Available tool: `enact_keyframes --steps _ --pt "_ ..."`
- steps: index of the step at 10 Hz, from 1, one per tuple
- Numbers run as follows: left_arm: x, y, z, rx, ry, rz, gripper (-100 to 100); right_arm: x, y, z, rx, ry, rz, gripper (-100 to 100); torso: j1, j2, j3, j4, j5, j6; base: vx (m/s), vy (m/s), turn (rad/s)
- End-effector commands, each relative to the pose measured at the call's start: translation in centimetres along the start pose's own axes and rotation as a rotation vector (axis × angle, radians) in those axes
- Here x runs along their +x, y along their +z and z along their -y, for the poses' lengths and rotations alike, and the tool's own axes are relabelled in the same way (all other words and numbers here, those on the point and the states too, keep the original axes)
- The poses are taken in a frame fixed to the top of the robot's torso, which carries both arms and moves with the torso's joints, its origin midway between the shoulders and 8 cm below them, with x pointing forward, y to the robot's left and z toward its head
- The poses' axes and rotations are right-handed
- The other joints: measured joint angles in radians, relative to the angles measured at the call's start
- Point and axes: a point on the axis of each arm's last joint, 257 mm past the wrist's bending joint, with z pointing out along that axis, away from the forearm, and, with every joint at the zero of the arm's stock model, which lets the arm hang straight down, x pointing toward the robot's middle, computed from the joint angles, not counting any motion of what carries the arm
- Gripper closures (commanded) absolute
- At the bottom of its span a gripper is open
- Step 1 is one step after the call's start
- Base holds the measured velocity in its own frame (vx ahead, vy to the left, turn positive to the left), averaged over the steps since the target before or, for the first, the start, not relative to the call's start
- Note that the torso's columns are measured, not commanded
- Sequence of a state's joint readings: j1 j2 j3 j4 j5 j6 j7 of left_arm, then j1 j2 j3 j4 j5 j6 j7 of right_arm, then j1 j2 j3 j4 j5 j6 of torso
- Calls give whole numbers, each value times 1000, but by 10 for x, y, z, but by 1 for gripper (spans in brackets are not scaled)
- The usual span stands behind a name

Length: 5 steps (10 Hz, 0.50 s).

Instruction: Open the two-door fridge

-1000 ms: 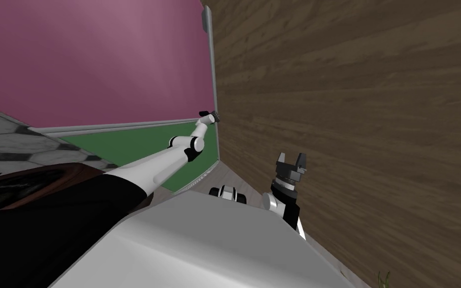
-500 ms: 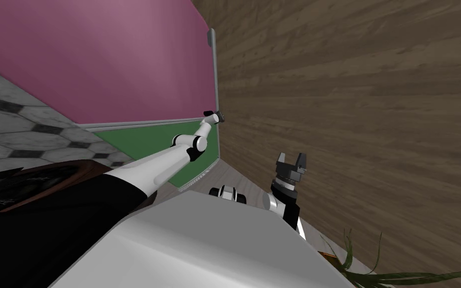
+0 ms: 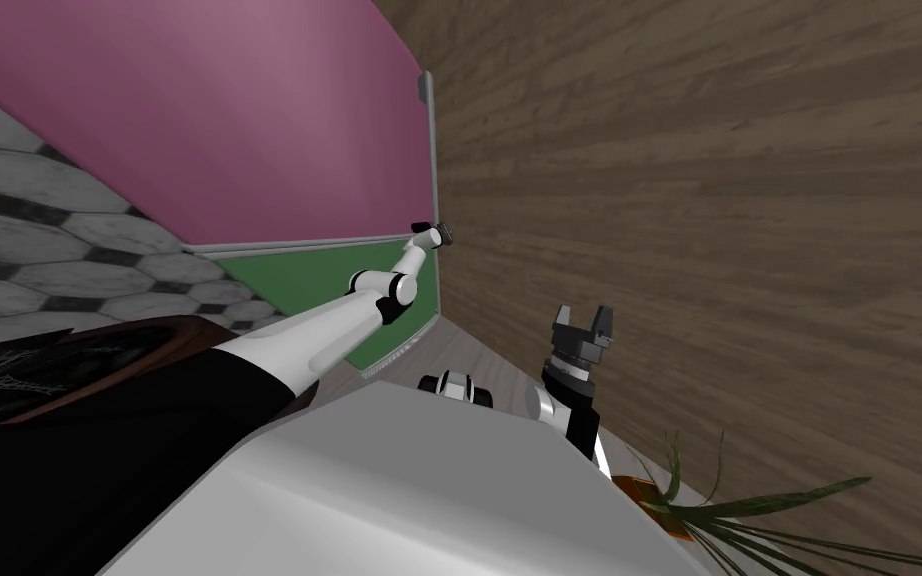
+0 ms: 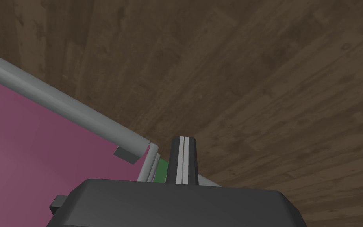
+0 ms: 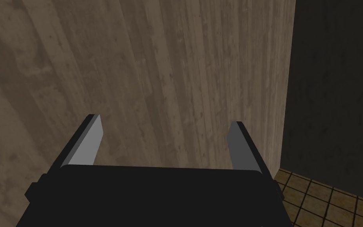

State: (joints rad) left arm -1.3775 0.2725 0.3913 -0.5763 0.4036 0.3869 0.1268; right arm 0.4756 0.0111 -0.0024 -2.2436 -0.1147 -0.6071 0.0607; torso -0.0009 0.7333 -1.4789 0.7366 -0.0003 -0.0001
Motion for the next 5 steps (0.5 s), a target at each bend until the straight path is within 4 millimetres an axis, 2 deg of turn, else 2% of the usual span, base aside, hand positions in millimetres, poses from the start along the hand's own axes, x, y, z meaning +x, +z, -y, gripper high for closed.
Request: enact_keyframes --steps 1,5 --pt "-4 -1 9 6 -35 2 -100 0 0 0 0 0 0 0 5 -6 -3 -1 1 -1 189 107 17" --pt "-14 -4 22 13 -93 9 -100 0 0 0 0 -1 0 0 -1 5 3 1 0 0 209 112 15"
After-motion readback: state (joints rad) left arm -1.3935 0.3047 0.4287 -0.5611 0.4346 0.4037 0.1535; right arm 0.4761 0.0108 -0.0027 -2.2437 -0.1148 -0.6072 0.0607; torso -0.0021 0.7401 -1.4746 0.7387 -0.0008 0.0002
